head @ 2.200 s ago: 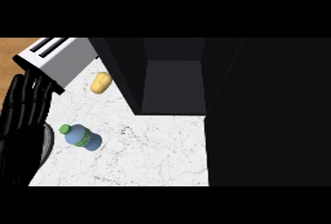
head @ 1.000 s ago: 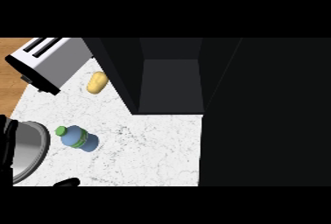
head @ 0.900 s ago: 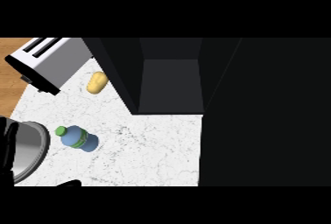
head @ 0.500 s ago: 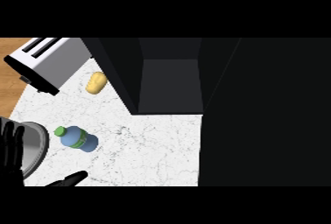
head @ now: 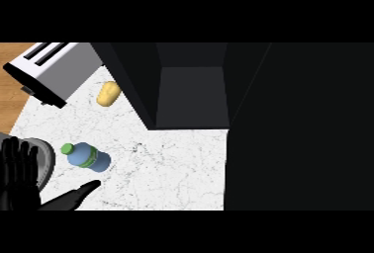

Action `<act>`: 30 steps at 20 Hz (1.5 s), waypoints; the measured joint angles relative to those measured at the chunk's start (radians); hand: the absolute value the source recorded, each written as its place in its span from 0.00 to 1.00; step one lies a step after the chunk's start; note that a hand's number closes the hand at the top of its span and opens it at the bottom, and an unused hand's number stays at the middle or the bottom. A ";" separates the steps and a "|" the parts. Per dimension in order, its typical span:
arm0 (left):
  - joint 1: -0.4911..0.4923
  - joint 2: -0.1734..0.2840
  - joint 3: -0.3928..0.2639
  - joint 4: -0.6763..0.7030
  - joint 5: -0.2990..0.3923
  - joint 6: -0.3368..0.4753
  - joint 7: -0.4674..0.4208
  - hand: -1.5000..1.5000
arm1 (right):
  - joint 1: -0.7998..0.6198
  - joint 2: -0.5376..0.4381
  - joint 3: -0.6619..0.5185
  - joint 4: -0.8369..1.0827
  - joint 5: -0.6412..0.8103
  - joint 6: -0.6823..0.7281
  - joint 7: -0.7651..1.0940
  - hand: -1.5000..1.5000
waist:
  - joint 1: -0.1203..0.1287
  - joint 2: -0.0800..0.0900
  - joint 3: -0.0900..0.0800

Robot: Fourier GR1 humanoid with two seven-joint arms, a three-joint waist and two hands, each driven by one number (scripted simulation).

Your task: Pick up the bottled water, place it into the cabinet and close the cabinet

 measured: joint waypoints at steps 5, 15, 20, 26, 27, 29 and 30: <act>-0.056 -0.001 0.050 0.187 0.050 -0.024 -0.121 0.00 | 0.059 -0.011 0.001 -0.013 0.006 0.019 -0.040 0.00 | -0.003 0.000 0.000; -0.170 0.005 0.175 0.584 0.141 -0.063 -0.402 0.00 | 0.181 -0.026 -0.004 -0.022 0.019 0.075 -0.149 0.00 | -0.009 0.001 -0.001; -0.237 0.031 0.237 0.805 0.186 -0.137 -0.540 0.00 | 0.206 -0.029 0.000 -0.019 0.028 0.088 -0.174 0.00 | -0.006 0.002 -0.001; -0.326 0.053 0.261 1.022 0.235 -0.271 -0.642 0.00 | 0.241 -0.029 0.010 -0.017 0.036 0.105 -0.207 0.00 | -0.009 0.002 -0.001; -0.341 0.050 0.260 1.058 0.236 -0.287 -0.664 0.00 | 0.243 -0.033 0.004 -0.017 0.036 0.107 -0.208 0.00 | -0.009 0.003 -0.001; -0.376 0.051 0.268 1.128 0.244 -0.311 -0.701 0.00 | 0.261 -0.039 -0.004 -0.019 0.035 0.117 -0.221 0.00 | -0.010 0.003 -0.001; -0.390 0.059 0.275 1.161 0.251 -0.332 -0.715 0.00 | 0.257 -0.035 -0.003 -0.018 0.036 0.113 -0.217 0.00 | -0.009 0.003 -0.001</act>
